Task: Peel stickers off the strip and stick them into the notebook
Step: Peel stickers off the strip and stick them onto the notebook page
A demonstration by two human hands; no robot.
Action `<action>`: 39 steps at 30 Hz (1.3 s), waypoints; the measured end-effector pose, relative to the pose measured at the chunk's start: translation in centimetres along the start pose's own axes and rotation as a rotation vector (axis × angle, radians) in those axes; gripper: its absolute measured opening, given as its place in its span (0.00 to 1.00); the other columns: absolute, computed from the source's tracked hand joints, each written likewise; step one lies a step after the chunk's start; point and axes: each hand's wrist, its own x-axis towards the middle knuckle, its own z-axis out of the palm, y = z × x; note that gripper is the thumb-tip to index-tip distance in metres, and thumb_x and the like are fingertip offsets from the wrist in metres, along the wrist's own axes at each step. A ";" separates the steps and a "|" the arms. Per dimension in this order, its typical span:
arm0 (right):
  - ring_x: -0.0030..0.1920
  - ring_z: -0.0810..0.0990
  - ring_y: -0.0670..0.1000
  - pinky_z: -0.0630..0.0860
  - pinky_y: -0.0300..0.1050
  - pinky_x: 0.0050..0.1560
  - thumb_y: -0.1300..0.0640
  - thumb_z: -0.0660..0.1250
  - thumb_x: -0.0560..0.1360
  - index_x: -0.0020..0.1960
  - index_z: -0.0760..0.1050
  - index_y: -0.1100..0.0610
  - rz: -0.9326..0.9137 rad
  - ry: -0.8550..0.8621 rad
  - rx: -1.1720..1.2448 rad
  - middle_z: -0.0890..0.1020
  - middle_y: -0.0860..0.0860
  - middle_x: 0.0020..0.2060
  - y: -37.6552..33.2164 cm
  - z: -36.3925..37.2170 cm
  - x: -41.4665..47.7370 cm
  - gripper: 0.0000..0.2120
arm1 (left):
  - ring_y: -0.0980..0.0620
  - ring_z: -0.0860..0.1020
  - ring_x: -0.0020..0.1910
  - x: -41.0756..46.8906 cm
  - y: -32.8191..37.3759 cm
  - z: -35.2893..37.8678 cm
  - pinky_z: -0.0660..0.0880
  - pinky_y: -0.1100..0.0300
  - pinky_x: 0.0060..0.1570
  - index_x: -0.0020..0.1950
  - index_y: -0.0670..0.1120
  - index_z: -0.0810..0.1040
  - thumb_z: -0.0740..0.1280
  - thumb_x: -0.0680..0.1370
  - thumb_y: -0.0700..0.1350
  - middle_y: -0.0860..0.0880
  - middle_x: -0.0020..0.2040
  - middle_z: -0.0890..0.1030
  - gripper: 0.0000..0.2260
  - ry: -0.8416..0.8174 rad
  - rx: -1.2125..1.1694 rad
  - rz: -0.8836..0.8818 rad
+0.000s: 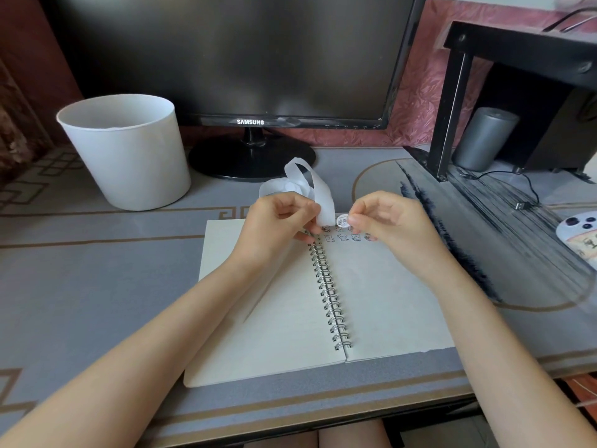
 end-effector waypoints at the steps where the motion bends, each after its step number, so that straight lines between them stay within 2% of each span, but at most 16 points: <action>1: 0.31 0.75 0.42 0.69 0.34 0.32 0.64 0.70 0.73 0.41 0.77 0.57 0.053 0.012 -0.020 0.79 0.49 0.32 0.2 -0.4 0.0 0.04 | 0.53 0.80 0.34 0.0 0.0 0.0 0.80 0.61 0.37 0.39 0.41 0.79 0.65 0.79 0.37 0.45 0.32 0.80 0.08 -0.001 0.004 0.001; 3: 0.27 0.74 0.41 0.68 0.34 0.29 0.63 0.70 0.73 0.41 0.77 0.58 0.158 0.068 -0.045 0.79 0.49 0.31 0.8 -1.3 0.1 0.03 | 0.52 0.79 0.35 0.0 -0.1 0.0 0.81 0.60 0.38 0.40 0.41 0.79 0.65 0.79 0.37 0.44 0.33 0.80 0.08 -0.005 0.009 0.003; 6: 0.26 0.72 0.43 0.68 0.35 0.32 0.61 0.70 0.73 0.42 0.78 0.57 0.293 0.151 -0.058 0.79 0.50 0.30 1.6 -2.8 0.1 0.02 | 0.52 0.79 0.35 -0.1 -0.1 0.0 0.81 0.59 0.40 0.40 0.41 0.79 0.65 0.79 0.38 0.45 0.33 0.80 0.08 -0.003 0.011 0.004; 8: 0.28 0.71 0.45 0.68 0.35 0.33 0.62 0.70 0.73 0.43 0.79 0.59 0.345 0.172 -0.051 0.78 0.52 0.31 1.8 -3.4 0.1 0.01 | 0.52 0.79 0.35 -0.1 -0.1 0.0 0.81 0.58 0.41 0.40 0.41 0.79 0.65 0.79 0.38 0.45 0.32 0.80 0.08 -0.003 0.011 0.005; 11: 0.26 0.71 0.43 0.67 0.30 0.27 0.64 0.69 0.73 0.42 0.78 0.61 0.400 0.206 -0.042 0.77 0.53 0.30 2.1 -4.0 -0.1 0.02 | 0.52 0.80 0.35 -0.1 0.0 0.0 0.81 0.58 0.41 0.39 0.42 0.79 0.65 0.79 0.38 0.46 0.33 0.80 0.09 -0.002 0.012 0.010; 13: 0.28 0.71 0.46 0.68 0.30 0.28 0.64 0.69 0.73 0.43 0.79 0.62 0.425 0.220 -0.054 0.76 0.54 0.30 2.3 -4.4 -0.3 0.01 | 0.52 0.80 0.36 -0.1 -0.1 0.0 0.81 0.58 0.42 0.39 0.42 0.79 0.65 0.79 0.38 0.46 0.34 0.81 0.08 0.000 0.017 0.012; 18: 0.30 0.71 0.47 0.70 0.29 0.28 0.64 0.70 0.73 0.43 0.79 0.61 0.462 0.234 -0.077 0.78 0.53 0.31 2.8 -4.7 -0.4 0.01 | 0.53 0.80 0.35 -0.1 0.0 0.0 0.81 0.59 0.41 0.40 0.41 0.79 0.65 0.79 0.38 0.46 0.34 0.81 0.08 0.001 0.017 0.016; 23: 0.31 0.72 0.47 0.70 0.28 0.27 0.65 0.70 0.72 0.44 0.80 0.63 0.464 0.248 -0.107 0.79 0.56 0.34 3.0 -4.5 -0.2 0.02 | 0.54 0.80 0.35 -0.1 0.0 0.1 0.81 0.59 0.41 0.40 0.41 0.79 0.65 0.79 0.38 0.46 0.33 0.81 0.08 0.003 0.031 0.019; 31: 0.31 0.72 0.47 0.69 0.28 0.26 0.65 0.70 0.72 0.42 0.79 0.62 0.466 0.252 -0.139 0.79 0.56 0.34 3.2 -4.5 -0.1 0.00 | 0.53 0.80 0.36 -0.1 0.0 0.1 0.81 0.58 0.42 0.40 0.42 0.79 0.65 0.79 0.38 0.45 0.34 0.81 0.08 0.003 0.024 0.014; 33: 0.31 0.72 0.47 0.70 0.30 0.28 0.65 0.70 0.72 0.41 0.79 0.61 0.468 0.250 -0.148 0.79 0.55 0.33 3.2 -4.4 -0.1 0.01 | 0.53 0.80 0.36 -0.1 0.0 0.0 0.81 0.58 0.42 0.40 0.42 0.79 0.65 0.79 0.38 0.46 0.34 0.81 0.08 0.000 0.026 0.015; 36: 0.31 0.71 0.48 0.69 0.39 0.34 0.64 0.70 0.72 0.39 0.79 0.59 0.469 0.249 -0.156 0.79 0.56 0.33 3.1 -4.4 -0.2 0.03 | 0.53 0.80 0.35 -0.1 -0.1 0.0 0.81 0.59 0.41 0.40 0.41 0.79 0.65 0.79 0.38 0.46 0.34 0.81 0.08 0.000 0.027 0.016; 39: 0.30 0.71 0.49 0.67 0.42 0.34 0.64 0.70 0.72 0.40 0.79 0.60 0.470 0.252 -0.165 0.78 0.56 0.32 3.0 -4.4 -0.3 0.02 | 0.54 0.80 0.35 -0.1 0.0 0.1 0.81 0.60 0.40 0.40 0.41 0.79 0.65 0.79 0.38 0.46 0.34 0.81 0.08 0.000 0.025 0.016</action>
